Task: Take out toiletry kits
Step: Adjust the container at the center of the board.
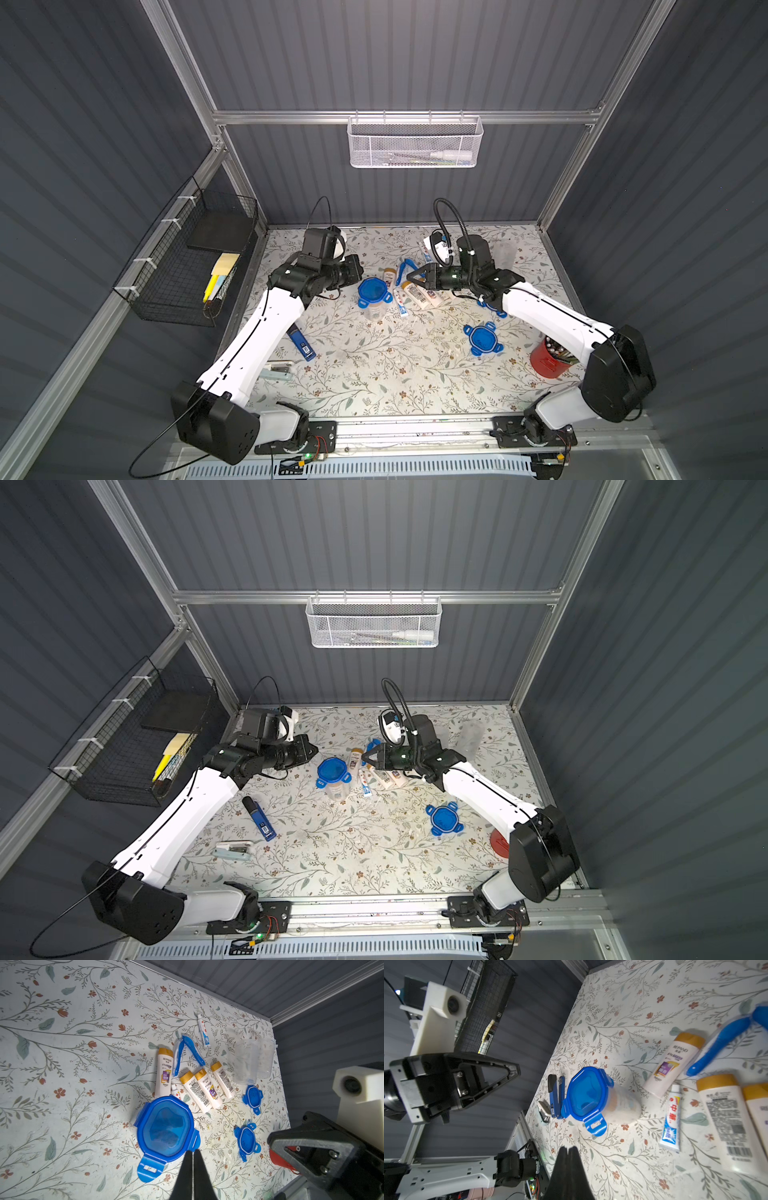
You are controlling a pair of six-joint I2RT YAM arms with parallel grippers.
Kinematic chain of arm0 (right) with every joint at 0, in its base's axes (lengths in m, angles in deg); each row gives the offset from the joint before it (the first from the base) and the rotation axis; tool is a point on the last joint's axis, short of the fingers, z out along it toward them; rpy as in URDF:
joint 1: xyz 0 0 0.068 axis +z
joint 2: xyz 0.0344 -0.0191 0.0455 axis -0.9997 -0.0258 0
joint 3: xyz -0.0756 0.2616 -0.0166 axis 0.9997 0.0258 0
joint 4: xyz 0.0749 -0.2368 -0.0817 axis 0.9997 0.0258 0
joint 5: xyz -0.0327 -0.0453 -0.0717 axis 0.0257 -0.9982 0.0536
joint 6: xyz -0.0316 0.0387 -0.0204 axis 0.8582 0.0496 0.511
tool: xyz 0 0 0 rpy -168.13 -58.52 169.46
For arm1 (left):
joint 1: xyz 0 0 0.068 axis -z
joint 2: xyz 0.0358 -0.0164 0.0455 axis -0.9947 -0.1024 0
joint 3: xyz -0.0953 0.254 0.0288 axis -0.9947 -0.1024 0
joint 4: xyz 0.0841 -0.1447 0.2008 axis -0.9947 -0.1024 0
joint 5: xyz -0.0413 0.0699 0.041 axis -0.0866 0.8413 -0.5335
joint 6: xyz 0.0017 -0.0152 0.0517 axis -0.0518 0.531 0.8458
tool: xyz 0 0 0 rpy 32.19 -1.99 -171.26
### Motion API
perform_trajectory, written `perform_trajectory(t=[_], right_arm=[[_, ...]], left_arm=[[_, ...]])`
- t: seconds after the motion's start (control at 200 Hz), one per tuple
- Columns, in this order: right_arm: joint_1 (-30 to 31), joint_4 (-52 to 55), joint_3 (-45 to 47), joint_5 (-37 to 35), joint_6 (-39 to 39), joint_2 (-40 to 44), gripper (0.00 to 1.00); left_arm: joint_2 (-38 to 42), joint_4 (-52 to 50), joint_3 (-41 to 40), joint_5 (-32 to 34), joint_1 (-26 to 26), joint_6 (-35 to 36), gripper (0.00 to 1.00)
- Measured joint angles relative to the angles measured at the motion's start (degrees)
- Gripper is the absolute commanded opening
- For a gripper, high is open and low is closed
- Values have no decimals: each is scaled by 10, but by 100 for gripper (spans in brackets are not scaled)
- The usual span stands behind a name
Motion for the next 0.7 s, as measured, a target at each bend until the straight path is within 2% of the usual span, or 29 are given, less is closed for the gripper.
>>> perform_trajectory(t=[0.395, 0.7], right_arm=[[27, 115, -106, -65, 55, -124, 0], [76, 143, -115, -92, 64, -156, 0]], left_arm=[[-13, -37, -48, 15, -2, 13, 0], [-63, -49, -56, 26, -13, 15, 0]])
